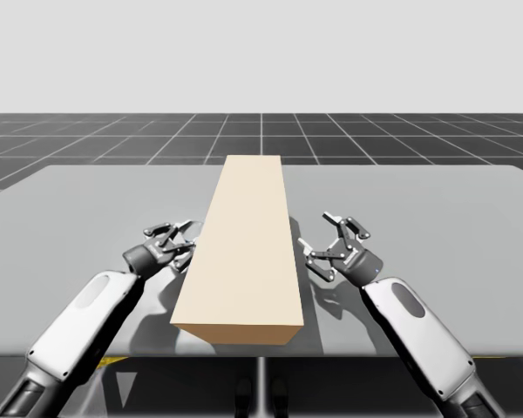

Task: Retrieve the object from inside the box.

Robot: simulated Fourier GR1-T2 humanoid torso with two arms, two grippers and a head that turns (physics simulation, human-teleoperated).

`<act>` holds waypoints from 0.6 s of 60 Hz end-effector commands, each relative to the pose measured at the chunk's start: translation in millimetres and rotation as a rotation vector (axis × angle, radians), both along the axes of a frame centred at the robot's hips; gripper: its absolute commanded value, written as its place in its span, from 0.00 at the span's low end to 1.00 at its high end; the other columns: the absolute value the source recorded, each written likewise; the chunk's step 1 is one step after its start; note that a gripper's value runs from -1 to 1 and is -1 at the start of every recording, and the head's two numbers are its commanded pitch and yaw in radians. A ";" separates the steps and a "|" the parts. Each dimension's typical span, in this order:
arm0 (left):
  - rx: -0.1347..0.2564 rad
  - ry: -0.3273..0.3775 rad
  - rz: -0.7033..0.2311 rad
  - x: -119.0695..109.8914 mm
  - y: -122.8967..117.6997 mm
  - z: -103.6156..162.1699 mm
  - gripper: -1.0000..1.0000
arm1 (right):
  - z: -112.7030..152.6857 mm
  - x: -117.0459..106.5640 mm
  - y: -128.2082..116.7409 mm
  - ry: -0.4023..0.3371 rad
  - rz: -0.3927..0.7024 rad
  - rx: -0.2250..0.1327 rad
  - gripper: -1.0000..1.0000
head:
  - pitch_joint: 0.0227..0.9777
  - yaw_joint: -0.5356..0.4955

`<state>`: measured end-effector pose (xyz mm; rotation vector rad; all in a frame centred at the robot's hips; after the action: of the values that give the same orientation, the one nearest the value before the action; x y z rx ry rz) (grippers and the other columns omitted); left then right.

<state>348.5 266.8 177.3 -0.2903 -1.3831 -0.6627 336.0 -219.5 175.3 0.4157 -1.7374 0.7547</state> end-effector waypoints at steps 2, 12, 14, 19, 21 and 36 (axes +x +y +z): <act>0.050 -0.063 -0.109 -2.4 0.7 38.3 1.00 | 0.2 0.6 -2.6 -0.003 -0.007 -0.002 0.00 | 0.11 0.51; 0.063 -0.139 -0.084 6.1 10.9 86.3 1.00 | 2.8 0.6 -6.4 -0.006 -0.006 0.006 0.00 | 0.10 0.50; 0.064 -0.157 -0.079 7.5 12.5 96.1 1.00 | 2.8 0.8 -6.9 -0.007 -0.006 0.006 0.00 | 0.10 0.50; 0.073 -0.192 -0.061 12.4 15.5 112.5 1.00 | 2.9 0.9 -7.4 -0.009 -0.007 0.004 0.00 | 0.10 0.50; 0.078 -0.200 -0.055 14.0 16.1 116.2 1.00 | 3.0 1.0 -7.5 -0.009 -0.007 0.004 0.00 | 0.10 0.50; 0.125 -0.343 0.012 33.0 15.9 189.0 1.00 | 3.0 0.3 -9.9 0.007 0.012 -0.007 0.00 | 0.08 0.48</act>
<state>370.7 293.6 315.6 -0.0710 -1.6032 -0.6845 336.7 -228.2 178.8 0.4179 -1.7331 0.7606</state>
